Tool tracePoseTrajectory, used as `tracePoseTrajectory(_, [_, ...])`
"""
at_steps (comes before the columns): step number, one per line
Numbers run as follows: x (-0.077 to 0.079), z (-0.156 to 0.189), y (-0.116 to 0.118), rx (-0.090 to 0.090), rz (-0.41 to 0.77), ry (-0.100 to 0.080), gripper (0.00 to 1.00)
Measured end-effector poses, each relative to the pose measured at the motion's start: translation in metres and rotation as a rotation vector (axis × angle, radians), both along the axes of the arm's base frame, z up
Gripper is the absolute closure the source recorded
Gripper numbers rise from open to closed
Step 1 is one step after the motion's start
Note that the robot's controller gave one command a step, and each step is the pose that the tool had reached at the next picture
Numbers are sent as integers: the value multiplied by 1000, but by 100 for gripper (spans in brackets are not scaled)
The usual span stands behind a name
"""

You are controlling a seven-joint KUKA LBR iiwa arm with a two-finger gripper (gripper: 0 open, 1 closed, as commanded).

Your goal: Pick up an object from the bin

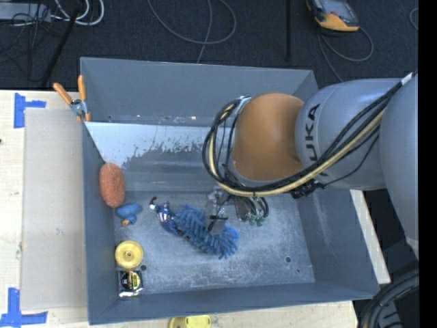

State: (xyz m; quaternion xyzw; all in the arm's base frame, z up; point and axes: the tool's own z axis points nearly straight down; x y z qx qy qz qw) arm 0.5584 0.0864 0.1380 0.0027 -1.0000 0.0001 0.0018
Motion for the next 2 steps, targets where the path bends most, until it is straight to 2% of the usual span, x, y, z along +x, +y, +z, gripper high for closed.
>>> tracePoseTrajectory(1, [-30, 60, -8, -1, 2, 6, 100])
tracePoseTrajectory(2, [0, 124, 0, 0, 1, -1, 100])
